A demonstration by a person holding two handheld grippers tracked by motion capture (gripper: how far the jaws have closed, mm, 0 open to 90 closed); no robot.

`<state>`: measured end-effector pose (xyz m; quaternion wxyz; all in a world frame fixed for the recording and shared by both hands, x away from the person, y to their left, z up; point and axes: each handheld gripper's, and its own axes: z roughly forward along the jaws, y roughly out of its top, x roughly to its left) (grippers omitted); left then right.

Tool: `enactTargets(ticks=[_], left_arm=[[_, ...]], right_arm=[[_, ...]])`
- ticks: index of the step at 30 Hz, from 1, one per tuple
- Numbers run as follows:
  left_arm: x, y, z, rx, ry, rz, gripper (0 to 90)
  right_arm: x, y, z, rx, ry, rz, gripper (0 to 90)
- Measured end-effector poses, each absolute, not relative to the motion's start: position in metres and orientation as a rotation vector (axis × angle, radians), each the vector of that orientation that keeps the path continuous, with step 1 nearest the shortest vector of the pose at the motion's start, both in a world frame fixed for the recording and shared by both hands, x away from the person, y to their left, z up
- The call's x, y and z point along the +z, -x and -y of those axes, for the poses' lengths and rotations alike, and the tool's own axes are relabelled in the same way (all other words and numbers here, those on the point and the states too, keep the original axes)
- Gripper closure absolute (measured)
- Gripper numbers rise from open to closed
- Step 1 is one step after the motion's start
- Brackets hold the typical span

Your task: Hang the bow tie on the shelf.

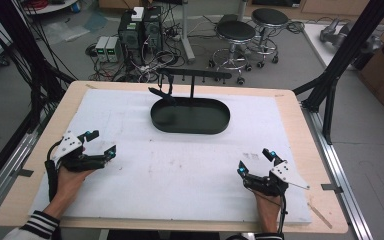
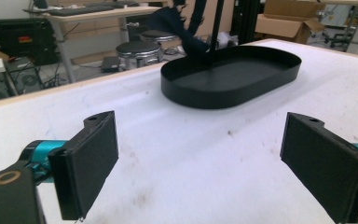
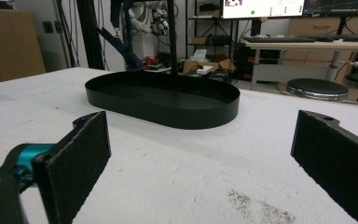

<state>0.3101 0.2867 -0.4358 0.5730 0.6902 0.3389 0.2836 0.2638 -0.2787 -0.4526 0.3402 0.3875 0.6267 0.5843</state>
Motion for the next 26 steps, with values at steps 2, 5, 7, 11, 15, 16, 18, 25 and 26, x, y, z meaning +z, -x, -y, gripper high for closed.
enactTargets(ticks=[2,5,7,11,15,16,18,25,26], left_arm=[[-0.441,-0.303,-0.29,0.687,-1.608,-0.797,11.6],[-0.446,-0.298,-0.291,0.698,-1.603,-0.794,11.6],[-0.449,-0.294,-0.292,0.708,-1.593,-0.78,11.6],[-0.45,-0.288,-0.291,0.75,-1.559,-0.768,11.7],[-0.45,-0.287,-0.292,0.751,-1.551,-0.762,11.9],[-0.451,-0.287,-0.294,0.741,-1.543,-0.765,11.9],[-0.451,-0.286,-0.295,0.738,-1.526,-0.762,12.3],[-0.452,-0.283,-0.295,0.753,-1.507,-0.741,12.9],[-0.452,-0.284,-0.296,0.748,-1.504,-0.741,12.9]], right_arm=[[-0.453,-0.264,0.279,1.519,-1.007,-1.632,3.6],[-0.453,-0.264,0.279,1.518,-1.007,-1.633,3.6],[-0.453,-0.264,0.279,1.52,-1.01,-1.632,3.6],[-0.453,-0.264,0.279,1.52,-1.007,-1.632,3.6],[-0.453,-0.264,0.279,1.522,-1.005,-1.628,3.6],[-0.453,-0.263,0.278,1.522,-1.006,-1.629,3.6],[-0.453,-0.263,0.278,1.52,-1.0,-1.627,3.6],[-0.453,-0.262,0.278,1.519,-0.991,-1.623,3.6],[-0.453,-0.262,0.278,1.519,-0.991,-1.623,3.6]])
